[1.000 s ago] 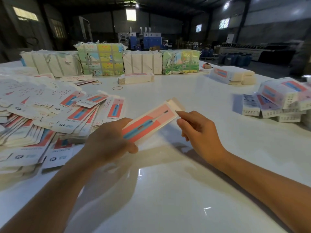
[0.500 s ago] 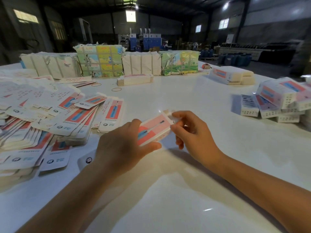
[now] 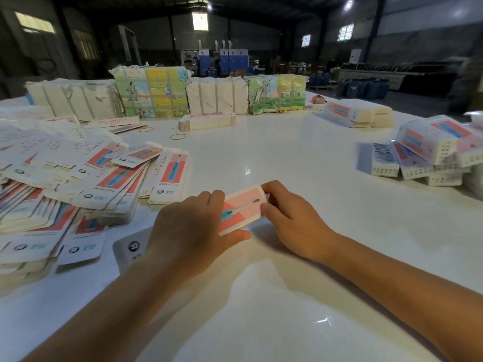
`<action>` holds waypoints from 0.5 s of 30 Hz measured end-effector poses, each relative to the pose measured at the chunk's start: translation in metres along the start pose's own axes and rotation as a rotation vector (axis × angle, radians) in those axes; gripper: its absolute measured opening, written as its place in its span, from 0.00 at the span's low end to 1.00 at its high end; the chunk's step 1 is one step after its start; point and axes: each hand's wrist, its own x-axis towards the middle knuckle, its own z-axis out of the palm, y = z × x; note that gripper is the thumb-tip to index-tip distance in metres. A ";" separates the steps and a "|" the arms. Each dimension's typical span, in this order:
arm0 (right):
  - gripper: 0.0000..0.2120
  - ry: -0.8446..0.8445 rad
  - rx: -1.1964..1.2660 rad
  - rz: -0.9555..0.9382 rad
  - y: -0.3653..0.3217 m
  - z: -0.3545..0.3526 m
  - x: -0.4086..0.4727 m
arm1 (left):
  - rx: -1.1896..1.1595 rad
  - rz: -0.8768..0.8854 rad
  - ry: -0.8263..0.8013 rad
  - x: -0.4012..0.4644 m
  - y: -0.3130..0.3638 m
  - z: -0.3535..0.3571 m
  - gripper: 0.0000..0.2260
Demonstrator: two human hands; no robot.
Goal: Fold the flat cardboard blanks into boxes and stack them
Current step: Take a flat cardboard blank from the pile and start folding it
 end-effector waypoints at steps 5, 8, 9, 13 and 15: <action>0.13 0.009 -0.281 -0.002 0.000 -0.008 0.002 | 0.053 -0.052 -0.027 -0.001 -0.002 -0.003 0.29; 0.38 0.271 -0.307 0.056 -0.001 -0.011 0.004 | -0.030 -0.092 0.022 0.000 -0.004 -0.002 0.31; 0.44 0.282 -0.120 0.133 -0.001 -0.011 0.007 | -0.043 -0.093 0.031 0.001 -0.004 -0.001 0.32; 0.28 -0.016 1.130 0.472 -0.002 -0.008 0.014 | -0.063 -0.081 0.042 0.001 0.002 0.001 0.32; 0.07 -0.029 1.146 0.454 -0.004 -0.008 0.013 | -0.045 -0.071 0.043 0.002 0.005 0.001 0.31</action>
